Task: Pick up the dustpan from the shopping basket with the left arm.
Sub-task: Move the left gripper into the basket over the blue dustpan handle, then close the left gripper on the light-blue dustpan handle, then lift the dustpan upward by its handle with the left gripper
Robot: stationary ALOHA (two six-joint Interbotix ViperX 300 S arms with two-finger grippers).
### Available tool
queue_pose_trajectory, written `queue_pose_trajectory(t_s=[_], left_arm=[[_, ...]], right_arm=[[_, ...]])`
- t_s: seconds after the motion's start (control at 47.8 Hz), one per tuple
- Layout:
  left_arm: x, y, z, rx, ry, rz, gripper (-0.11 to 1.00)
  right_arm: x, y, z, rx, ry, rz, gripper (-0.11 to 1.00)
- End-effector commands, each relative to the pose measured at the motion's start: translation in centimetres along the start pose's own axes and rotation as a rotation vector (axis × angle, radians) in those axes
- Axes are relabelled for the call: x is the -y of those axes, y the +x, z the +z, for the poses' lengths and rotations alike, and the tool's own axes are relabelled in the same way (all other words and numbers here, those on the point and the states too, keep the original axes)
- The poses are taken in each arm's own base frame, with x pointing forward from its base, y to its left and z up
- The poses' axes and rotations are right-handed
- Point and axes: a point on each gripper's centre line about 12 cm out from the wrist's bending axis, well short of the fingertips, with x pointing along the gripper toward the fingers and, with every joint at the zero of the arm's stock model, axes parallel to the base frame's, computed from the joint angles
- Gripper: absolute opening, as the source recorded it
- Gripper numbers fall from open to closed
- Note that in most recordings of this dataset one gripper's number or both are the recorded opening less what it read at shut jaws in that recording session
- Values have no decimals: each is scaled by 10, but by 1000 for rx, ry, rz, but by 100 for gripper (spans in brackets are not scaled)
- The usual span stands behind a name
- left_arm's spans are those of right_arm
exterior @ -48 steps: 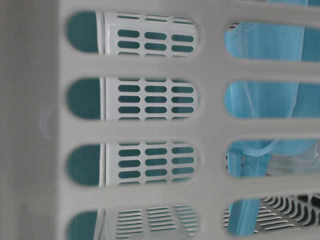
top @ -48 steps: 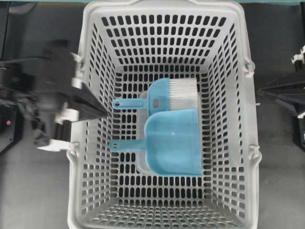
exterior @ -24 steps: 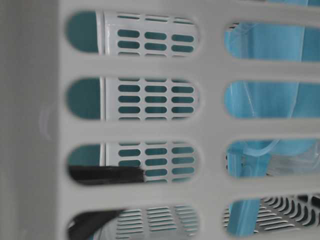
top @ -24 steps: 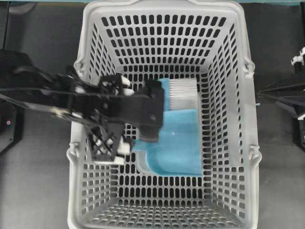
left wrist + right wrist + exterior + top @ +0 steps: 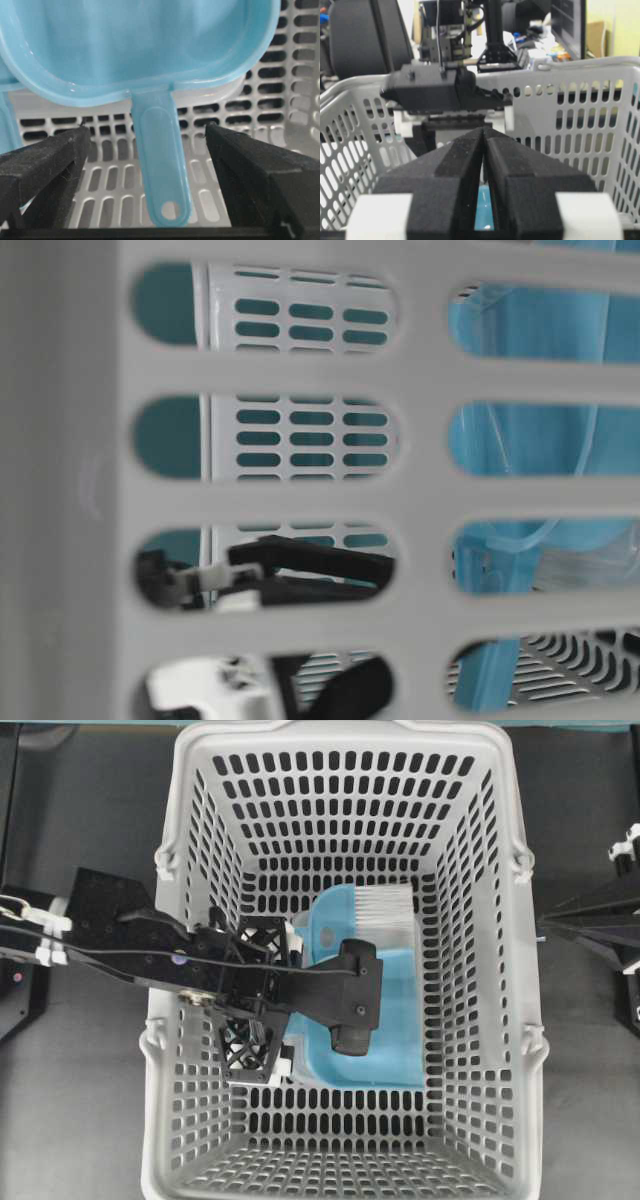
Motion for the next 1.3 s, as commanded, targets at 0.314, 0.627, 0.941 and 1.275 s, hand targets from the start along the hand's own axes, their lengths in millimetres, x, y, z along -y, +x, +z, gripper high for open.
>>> queue_pose_trajectory(t_s=[0.314,0.627,0.941,1.275], left_arm=[[0,12,-7,-26,1,4,69],[0,-1,0,12,11,2,30],[-6,-64,12,179,-19,-7,30],[-9,-132,4,364,-44,-20,30]], right_arm=[[-1,1,0,0,5,2,-1],[-1,1,-1,-4,5,6,-1],[-3,0,-4,-12,5,17,-1],[-3,-1,-6,-15,5,16,-1]])
